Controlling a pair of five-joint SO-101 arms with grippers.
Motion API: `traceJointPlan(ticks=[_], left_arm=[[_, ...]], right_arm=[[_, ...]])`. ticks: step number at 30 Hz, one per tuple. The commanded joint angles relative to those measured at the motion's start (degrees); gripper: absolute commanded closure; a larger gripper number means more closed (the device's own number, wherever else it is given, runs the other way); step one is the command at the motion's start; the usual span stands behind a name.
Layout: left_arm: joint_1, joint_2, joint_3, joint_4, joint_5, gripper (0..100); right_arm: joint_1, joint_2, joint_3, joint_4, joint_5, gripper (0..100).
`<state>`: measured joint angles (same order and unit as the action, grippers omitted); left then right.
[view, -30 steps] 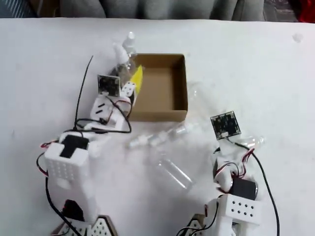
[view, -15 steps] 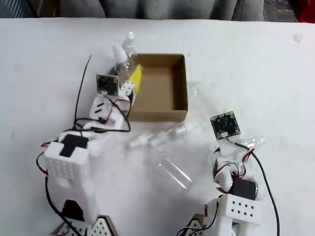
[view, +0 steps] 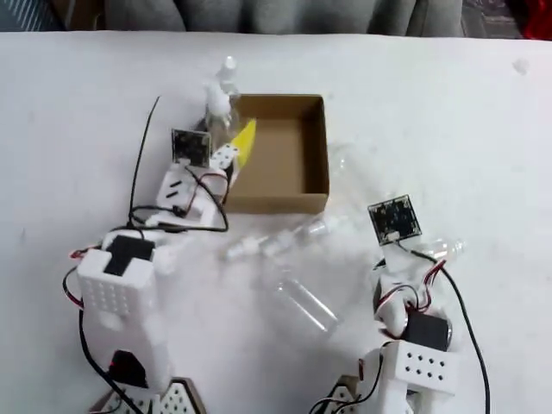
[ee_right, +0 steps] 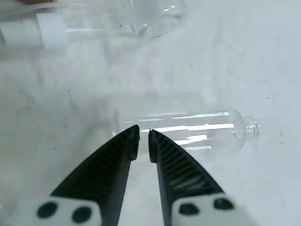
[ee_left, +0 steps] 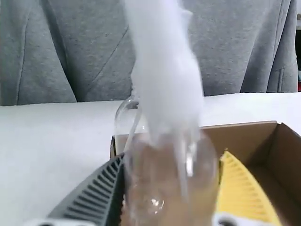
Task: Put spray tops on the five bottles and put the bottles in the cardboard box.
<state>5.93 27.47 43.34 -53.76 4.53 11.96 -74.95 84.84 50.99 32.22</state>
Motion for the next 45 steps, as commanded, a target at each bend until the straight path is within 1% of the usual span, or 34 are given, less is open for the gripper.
traceJointPlan(ticks=[1, 11, 18, 28, 36, 45], left_arm=[[-0.75, -0.57, -3.08, 0.79, -0.53, 72], [-0.57, -1.27, -1.67, 0.44, -0.53, 72], [-0.40, -11.03, 5.19, 1.14, -0.53, 72], [-0.48, -25.71, 10.73, 18.02, -0.97, 72], [-0.57, -41.10, 12.31, 38.33, -0.70, 72], [-0.75, -52.88, 12.31, 50.99, -0.79, 72]], right_arm=[[0.48, -0.04, 0.97, -0.13, 0.70, 98.1], [0.48, -0.04, 1.05, -0.13, 0.70, 98.1], [0.48, -0.04, 1.05, -0.13, 0.70, 98.1], [0.48, -0.04, 1.05, -0.22, 0.70, 98.1], [0.48, -0.04, 1.05, -0.22, 0.70, 98.1], [0.48, -0.04, 1.05, -0.22, 0.70, 98.1]])
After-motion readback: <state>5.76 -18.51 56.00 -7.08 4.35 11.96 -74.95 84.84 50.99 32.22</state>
